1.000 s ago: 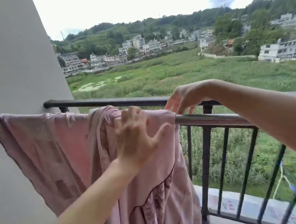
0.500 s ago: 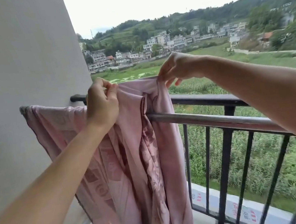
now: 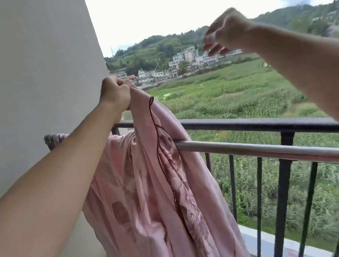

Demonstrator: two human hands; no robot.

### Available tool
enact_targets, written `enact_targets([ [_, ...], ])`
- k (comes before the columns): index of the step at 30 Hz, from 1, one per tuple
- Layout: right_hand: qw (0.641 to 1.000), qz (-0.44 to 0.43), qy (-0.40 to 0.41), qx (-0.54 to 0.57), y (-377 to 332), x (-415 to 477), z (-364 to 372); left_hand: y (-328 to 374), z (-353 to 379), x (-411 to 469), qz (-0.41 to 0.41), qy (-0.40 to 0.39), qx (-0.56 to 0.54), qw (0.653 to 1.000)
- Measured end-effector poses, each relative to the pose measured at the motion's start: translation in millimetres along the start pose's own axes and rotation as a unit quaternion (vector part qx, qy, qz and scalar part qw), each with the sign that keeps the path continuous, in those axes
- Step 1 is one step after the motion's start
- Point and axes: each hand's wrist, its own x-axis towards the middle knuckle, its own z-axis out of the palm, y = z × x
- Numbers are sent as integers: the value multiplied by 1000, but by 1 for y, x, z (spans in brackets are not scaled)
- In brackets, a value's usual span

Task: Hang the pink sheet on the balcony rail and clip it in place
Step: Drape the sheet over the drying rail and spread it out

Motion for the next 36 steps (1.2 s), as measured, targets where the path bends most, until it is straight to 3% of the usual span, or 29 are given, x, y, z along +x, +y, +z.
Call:
enact_targets([
  [4,964,3,-259,-59,23,-53,99,-41,11,7,-118,-18,-73,990],
  [6,942,20,-316,-115,31,-70,143,-46,13,6,-130,-35,-114,984],
  [8,949,16,-289,-127,41,-71,159,-42,12,4,-104,-60,-111,986],
  [11,971,49,-227,-62,47,-52,136,-37,-7,-1,3,-107,36,994],
  [14,979,106,-155,78,41,-27,114,-39,-29,-12,25,-273,153,949],
  [16,973,128,-131,143,28,-13,115,-44,-30,-18,34,-327,193,925],
  [19,982,148,-85,82,36,1,120,-66,-23,-19,-7,-280,90,956],
  [22,969,104,-101,-198,61,-3,131,-95,-18,-17,-100,-248,-67,961],
  [23,961,80,-116,-236,63,-8,137,-99,-17,-19,-122,-236,-100,959],
  [24,964,45,-138,-221,63,-13,142,-98,-15,-22,-139,-226,-126,956],
  [27,957,16,-290,-17,43,-41,147,-84,-10,-28,-153,-213,-185,947],
  [29,948,-4,-318,-24,38,-58,157,-71,-4,-31,-143,-216,-210,943],
  [32,972,-33,-215,-94,45,-71,180,-60,2,-37,-126,-247,-248,928],
  [34,989,13,-146,8,56,-73,164,-54,2,-45,-114,-272,-259,920],
  [36,983,83,-58,151,64,-70,131,-52,2,-52,-98,-299,-231,921],
])
